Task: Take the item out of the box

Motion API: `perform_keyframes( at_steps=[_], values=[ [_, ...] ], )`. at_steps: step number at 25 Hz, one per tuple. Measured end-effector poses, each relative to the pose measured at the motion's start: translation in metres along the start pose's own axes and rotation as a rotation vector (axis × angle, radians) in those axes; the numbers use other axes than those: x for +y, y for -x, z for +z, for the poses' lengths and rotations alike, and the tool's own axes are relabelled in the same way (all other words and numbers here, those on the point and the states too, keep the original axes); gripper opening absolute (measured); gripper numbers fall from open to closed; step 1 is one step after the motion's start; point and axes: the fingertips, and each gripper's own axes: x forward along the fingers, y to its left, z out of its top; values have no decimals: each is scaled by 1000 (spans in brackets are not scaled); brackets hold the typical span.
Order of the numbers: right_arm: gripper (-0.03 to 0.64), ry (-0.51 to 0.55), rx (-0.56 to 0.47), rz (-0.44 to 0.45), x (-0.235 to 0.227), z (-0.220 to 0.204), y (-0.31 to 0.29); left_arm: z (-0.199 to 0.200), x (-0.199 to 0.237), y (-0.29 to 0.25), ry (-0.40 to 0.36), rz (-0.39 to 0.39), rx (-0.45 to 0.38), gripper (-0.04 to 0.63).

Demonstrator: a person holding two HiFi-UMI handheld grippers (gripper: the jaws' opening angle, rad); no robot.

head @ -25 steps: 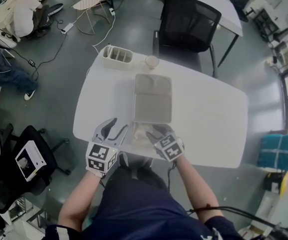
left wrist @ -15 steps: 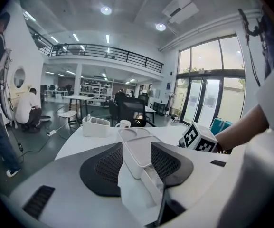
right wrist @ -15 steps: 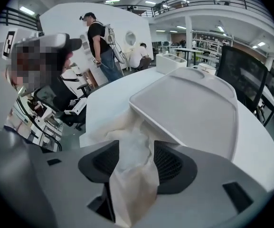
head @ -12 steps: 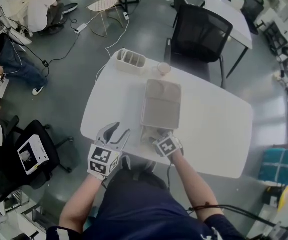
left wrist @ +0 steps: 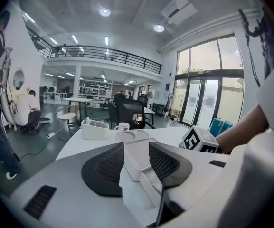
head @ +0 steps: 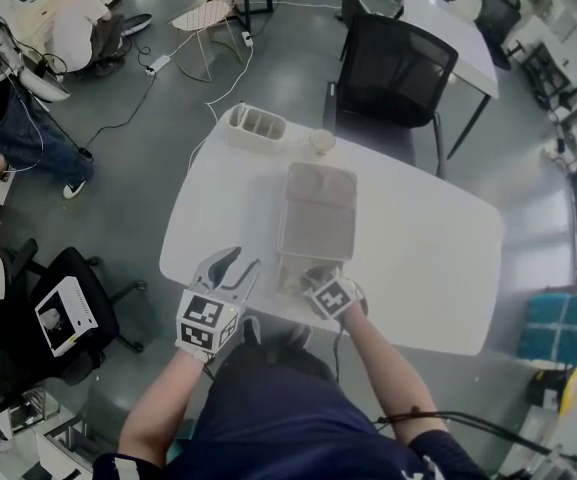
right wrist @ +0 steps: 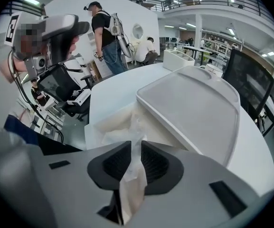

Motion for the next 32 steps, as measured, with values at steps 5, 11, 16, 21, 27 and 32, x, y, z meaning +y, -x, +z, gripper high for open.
perform_keyframes(
  at_steps=[5, 11, 16, 21, 27, 32],
  values=[
    [58, 21, -35, -32, -3, 2, 14, 2, -6, -7, -10, -15, 3, 184],
    [51, 33, -113, -62, -4, 19, 41, 8, -9, -13, -28, -26, -6, 181],
    [35, 32, -210, -86, -8, 47, 74, 21, -4, -17, -45, -16, -24, 179],
    [31, 4, -330, -120, -18, 75, 112, 42, 4, -17, -54, 4, -64, 173],
    [28, -26, -486, -195, -27, 107, 167, 68, 9, -12, -67, 19, -115, 166],
    [28, -48, -614, -260, -33, 127, 214, 94, 7, -7, -75, 22, -166, 159]
  ],
)
